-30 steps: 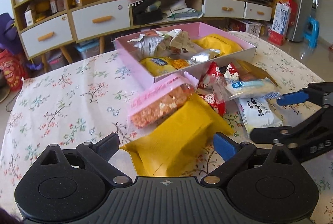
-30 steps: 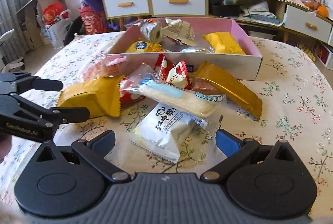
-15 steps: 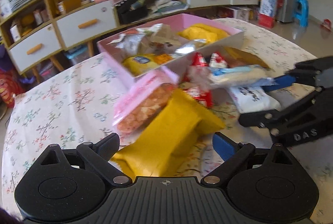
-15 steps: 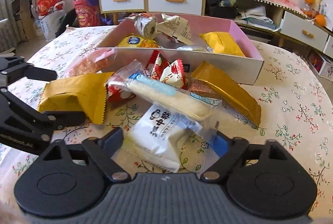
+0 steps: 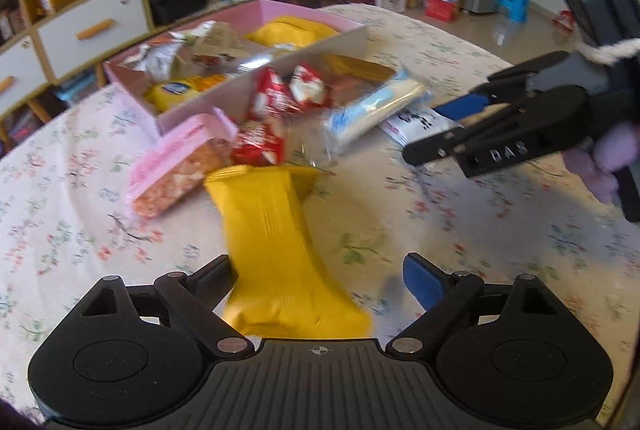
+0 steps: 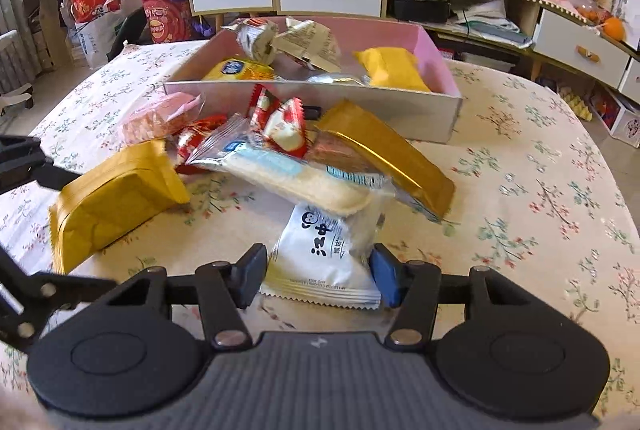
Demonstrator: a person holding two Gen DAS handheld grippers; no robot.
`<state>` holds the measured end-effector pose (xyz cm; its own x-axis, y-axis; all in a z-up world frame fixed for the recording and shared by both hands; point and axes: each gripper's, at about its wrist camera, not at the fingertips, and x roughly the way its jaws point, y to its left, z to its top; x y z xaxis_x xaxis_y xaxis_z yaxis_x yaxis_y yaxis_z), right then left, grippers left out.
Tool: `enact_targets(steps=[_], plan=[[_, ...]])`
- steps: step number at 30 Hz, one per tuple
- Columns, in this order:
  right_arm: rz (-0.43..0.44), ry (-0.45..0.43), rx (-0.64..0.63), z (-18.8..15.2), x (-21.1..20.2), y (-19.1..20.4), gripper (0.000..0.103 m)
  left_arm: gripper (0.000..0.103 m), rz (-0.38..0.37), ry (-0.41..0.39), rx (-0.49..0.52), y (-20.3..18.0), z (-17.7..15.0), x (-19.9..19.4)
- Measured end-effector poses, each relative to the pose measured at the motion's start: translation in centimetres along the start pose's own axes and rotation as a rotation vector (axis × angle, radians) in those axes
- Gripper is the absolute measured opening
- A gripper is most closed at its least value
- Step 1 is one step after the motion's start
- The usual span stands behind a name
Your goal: Organize snacks
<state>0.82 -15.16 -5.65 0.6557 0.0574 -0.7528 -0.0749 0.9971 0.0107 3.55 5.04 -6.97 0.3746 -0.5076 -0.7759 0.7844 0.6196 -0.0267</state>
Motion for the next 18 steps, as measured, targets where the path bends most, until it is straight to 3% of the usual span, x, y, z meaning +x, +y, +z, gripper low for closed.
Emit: enact_targets(steps=[8,11,18], plan=[[0.009,0.036,0.01,-0.5,-0.7,-2.0,0.055,0.093,0.025,0.004,-0.042,0.5,0.4,-0.1],[0.02,0.051,0.027,-0.4,-0.6,-2.1,0.068,0.093,0.041,-0.014,-0.056,0.9,1.1,-0.2],[0.021,0.057,-0.025,-0.3,-0.2,-1.3,0.071,0.091,0.087,0.027,-0.109,0.6,2.7,1.2]])
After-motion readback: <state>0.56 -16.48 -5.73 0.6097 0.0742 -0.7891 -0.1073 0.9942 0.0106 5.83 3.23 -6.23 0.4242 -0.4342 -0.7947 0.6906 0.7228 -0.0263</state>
